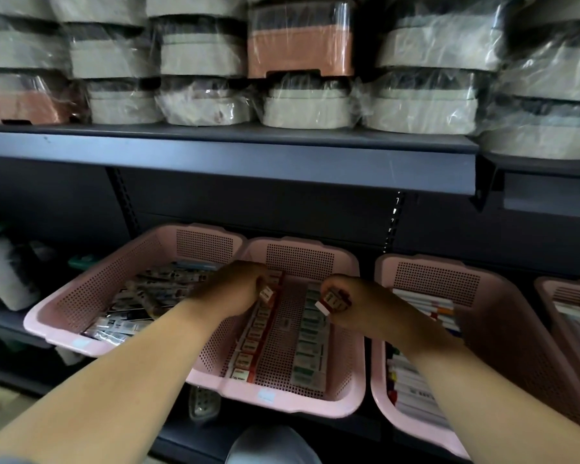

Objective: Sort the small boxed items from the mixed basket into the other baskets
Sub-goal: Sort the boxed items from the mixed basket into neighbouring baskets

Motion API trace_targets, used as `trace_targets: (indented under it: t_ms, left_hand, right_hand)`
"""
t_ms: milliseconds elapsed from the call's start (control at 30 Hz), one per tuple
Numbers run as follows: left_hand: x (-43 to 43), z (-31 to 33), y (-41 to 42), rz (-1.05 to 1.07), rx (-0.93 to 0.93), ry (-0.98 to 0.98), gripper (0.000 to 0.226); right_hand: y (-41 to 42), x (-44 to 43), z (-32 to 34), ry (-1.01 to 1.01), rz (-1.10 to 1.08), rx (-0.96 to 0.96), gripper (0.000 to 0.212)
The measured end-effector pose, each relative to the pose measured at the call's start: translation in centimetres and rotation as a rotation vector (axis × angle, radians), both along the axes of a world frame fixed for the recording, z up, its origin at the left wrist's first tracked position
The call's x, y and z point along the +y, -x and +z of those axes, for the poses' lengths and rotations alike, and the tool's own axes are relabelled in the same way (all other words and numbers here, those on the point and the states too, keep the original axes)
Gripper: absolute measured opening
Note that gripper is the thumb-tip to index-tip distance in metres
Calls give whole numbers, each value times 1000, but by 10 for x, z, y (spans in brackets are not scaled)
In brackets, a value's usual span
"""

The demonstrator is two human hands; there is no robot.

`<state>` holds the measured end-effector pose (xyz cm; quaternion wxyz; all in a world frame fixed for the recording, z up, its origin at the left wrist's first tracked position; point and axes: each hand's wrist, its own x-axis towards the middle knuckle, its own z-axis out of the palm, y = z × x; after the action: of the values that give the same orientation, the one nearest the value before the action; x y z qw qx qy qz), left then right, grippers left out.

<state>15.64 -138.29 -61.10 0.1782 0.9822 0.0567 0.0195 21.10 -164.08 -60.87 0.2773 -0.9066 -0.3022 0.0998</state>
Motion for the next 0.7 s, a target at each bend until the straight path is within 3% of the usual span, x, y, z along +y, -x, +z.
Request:
trace_targets:
  t_ms: [100, 200, 267, 367, 500, 700]
  left_hand:
    - [-14, 5, 0, 58, 3, 128, 31]
    - [-26, 7, 1, 135, 4, 513, 36]
    - [-25, 1, -1, 151, -34, 656, 27]
    - [-22, -3, 1, 161, -101, 645, 20]
    - [-29, -6, 0, 290, 82, 507, 26]
    - [-29, -8, 0, 281, 141, 328, 28]
  right_hand:
    - [0, 0, -1, -2, 5, 0, 38]
    - [1, -1, -1, -10, 8, -3, 40]
    - [2, -2, -1, -15, 8, 5, 40]
    - [3, -2, 1, -7, 24, 5, 39]
    - [3, -2, 0, -5, 14, 14, 42]
    - [4, -3, -1, 2, 13, 8, 43]
